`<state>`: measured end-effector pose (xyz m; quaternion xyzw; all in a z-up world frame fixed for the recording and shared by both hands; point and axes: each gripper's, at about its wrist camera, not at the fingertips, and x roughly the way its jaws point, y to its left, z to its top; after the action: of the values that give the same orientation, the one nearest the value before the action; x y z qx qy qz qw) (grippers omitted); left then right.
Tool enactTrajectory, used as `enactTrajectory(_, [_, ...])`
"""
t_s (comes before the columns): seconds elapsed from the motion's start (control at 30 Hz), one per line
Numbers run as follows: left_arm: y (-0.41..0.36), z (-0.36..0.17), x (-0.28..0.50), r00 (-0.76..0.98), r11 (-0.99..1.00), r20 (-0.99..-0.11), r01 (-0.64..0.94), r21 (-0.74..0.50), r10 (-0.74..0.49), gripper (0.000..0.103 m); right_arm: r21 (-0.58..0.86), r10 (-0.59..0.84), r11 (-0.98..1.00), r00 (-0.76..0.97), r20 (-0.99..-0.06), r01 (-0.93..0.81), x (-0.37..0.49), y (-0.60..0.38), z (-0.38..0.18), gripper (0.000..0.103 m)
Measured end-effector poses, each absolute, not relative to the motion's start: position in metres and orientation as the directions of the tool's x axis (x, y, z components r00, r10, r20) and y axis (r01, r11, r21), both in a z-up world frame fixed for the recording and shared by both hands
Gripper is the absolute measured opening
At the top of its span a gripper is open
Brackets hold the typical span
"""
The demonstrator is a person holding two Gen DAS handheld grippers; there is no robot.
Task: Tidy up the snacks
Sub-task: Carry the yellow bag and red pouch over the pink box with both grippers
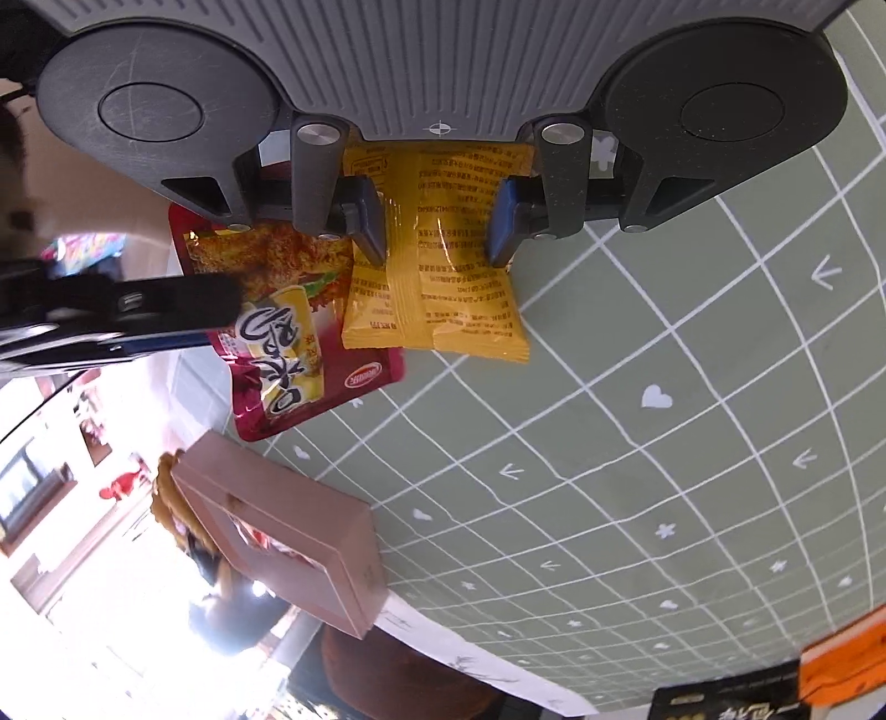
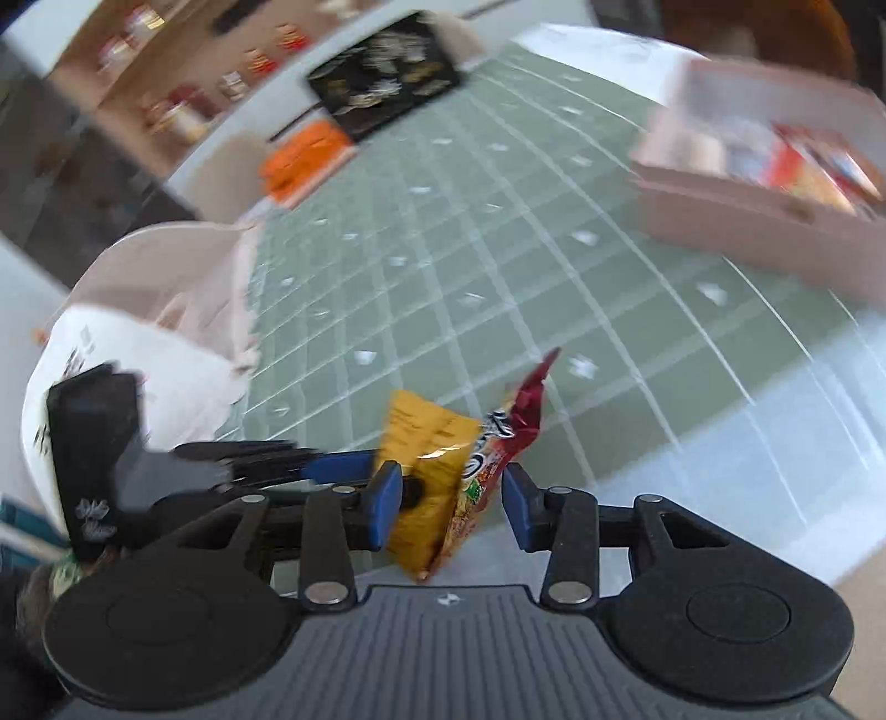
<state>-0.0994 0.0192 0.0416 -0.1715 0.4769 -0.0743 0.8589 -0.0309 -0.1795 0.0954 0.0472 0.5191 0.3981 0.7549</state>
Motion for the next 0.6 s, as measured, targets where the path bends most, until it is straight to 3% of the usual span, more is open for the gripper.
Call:
enactTrajectory(0.27, [0.020,0.042,-0.099,0.548,0.939,-0.799,-0.070,-0.336,-0.245,0.046,0.418,0.525,0.789,0.140,-0.840,-0.450,0.000,-0.137,0.043,0.037])
enactTrajectory(0.43, [0.017,0.043,-0.096,0.548,0.943,-0.802,-0.070,-0.325,-0.236,0.045,0.407,0.531,0.777,0.153,-0.833,-0.481,-0.001,-0.141,0.058,0.021])
enactTrajectory(0.6, [0.010,0.051,-0.084,0.555,0.938,-0.788,-0.038,-0.344,-0.267,0.037,0.338,0.505,0.783,0.217,-0.835,-0.522,-0.006,-0.156,0.082,0.017])
